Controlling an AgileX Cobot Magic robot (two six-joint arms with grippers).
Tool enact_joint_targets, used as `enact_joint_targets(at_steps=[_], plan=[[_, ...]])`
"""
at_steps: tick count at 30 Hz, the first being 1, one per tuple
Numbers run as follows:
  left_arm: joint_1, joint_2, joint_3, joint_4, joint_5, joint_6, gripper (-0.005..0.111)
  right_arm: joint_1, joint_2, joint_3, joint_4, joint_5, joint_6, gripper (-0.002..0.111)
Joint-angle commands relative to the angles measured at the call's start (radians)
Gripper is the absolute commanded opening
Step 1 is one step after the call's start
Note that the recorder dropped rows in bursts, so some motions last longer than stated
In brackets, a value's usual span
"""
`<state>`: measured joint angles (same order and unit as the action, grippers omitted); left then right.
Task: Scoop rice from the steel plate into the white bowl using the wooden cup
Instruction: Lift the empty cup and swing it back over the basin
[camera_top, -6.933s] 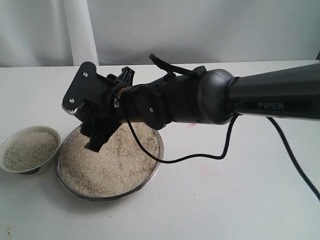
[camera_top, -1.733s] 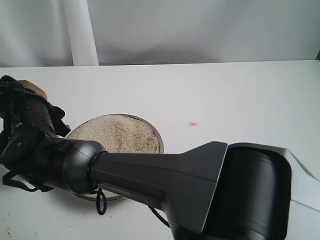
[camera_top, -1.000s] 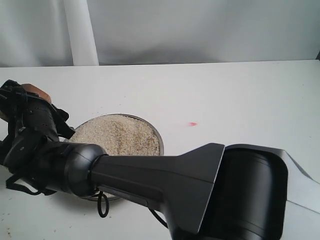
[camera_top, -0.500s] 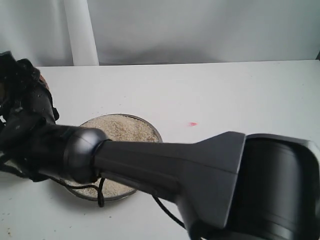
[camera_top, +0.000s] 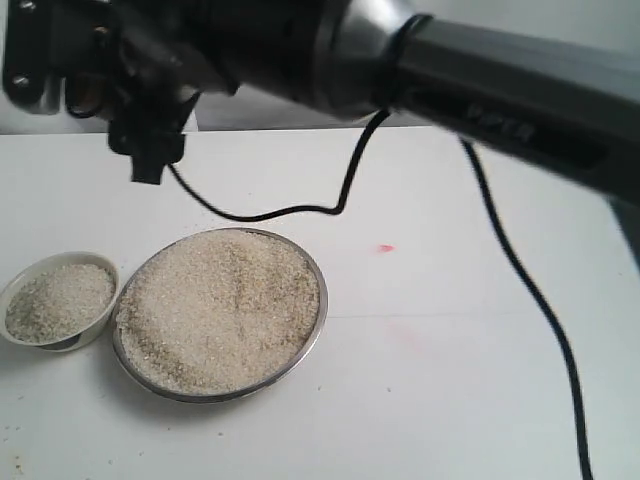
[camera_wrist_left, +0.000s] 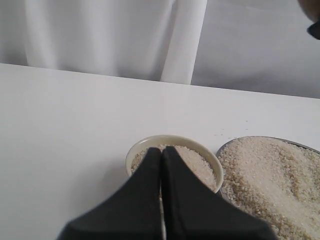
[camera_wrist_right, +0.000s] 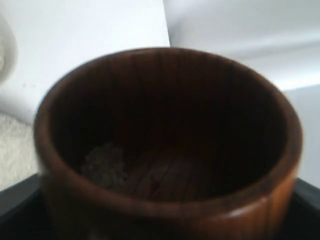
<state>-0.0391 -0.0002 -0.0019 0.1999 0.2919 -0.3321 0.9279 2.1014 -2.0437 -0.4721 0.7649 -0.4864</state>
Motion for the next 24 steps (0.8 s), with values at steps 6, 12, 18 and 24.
enact_joint_targets(at_steps=[6, 12, 18, 24], plan=[[-0.002, 0.0, 0.002, -0.001, -0.007, -0.004, 0.0, -0.087, -0.067, 0.0, 0.113, 0.341, -0.229, 0.0], [-0.002, 0.0, 0.002, -0.001, -0.007, -0.004, 0.0, -0.103, -0.067, 0.027, 0.098, 0.368, -0.246, 0.0], [-0.002, 0.0, 0.002, -0.001, -0.007, -0.004, 0.0, -0.103, -0.038, 0.158, -0.022, 0.292, -0.231, 0.0], [-0.002, 0.0, 0.002, -0.001, -0.007, -0.004, 0.0, -0.1, 0.029, 0.204, -0.08, 0.217, -0.215, 0.0]])
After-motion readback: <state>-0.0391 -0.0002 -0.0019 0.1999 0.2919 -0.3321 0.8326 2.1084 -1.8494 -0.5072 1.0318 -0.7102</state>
